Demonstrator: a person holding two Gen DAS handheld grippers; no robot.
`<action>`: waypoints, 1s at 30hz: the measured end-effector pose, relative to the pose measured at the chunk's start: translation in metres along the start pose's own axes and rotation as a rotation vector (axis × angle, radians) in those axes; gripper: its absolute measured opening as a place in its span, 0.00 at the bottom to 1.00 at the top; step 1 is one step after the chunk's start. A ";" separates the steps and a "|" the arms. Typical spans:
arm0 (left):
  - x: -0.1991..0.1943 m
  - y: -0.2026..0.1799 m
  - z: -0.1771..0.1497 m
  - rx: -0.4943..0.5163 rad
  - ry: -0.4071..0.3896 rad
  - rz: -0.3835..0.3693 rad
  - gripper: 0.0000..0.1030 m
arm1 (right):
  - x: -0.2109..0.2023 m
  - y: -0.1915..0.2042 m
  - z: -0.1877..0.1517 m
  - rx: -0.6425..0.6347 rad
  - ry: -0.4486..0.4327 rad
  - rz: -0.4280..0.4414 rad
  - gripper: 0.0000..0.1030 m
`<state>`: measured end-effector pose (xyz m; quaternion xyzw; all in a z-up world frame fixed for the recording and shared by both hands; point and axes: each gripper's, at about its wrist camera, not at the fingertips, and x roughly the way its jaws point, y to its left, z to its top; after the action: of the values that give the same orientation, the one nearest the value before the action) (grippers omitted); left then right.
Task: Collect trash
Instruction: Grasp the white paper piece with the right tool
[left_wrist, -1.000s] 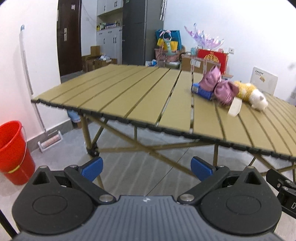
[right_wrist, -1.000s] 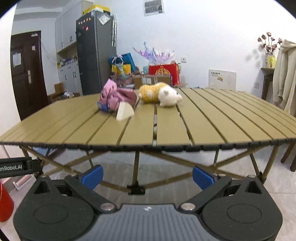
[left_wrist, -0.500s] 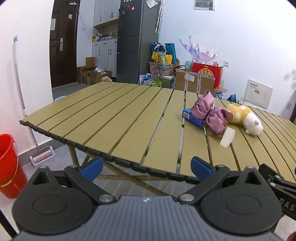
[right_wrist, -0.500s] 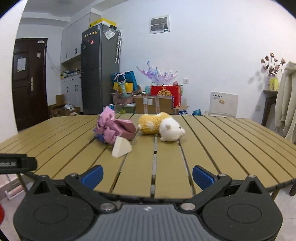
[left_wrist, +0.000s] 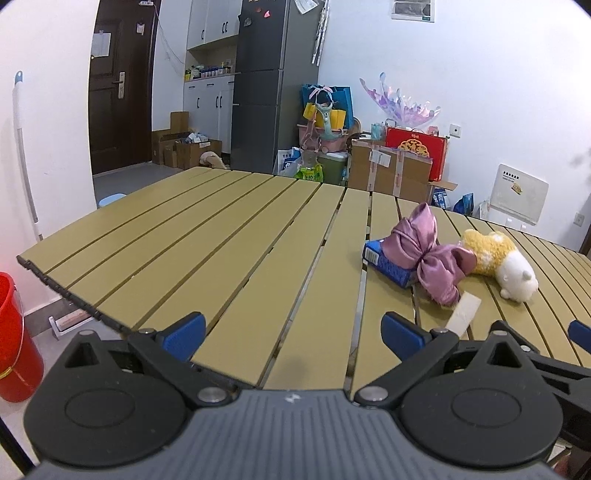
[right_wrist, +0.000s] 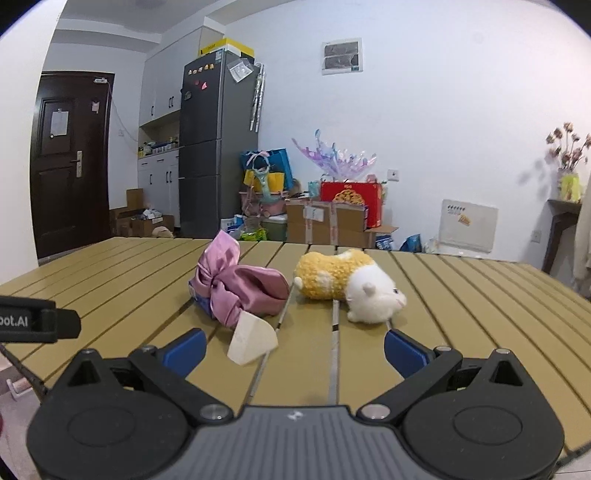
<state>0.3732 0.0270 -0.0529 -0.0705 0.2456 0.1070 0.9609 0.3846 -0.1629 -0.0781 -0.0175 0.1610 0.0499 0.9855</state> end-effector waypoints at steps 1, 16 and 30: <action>0.003 -0.002 0.002 0.002 0.000 0.002 1.00 | 0.005 -0.001 0.001 0.007 0.003 0.005 0.98; 0.035 -0.004 0.012 0.008 0.022 0.028 1.00 | 0.075 0.018 0.011 0.030 0.143 0.049 0.58; 0.040 -0.023 0.014 0.005 0.027 -0.003 1.00 | 0.072 0.016 0.007 0.057 0.155 0.084 0.26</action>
<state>0.4191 0.0144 -0.0581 -0.0699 0.2585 0.1038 0.9579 0.4530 -0.1397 -0.0949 0.0136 0.2386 0.0853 0.9673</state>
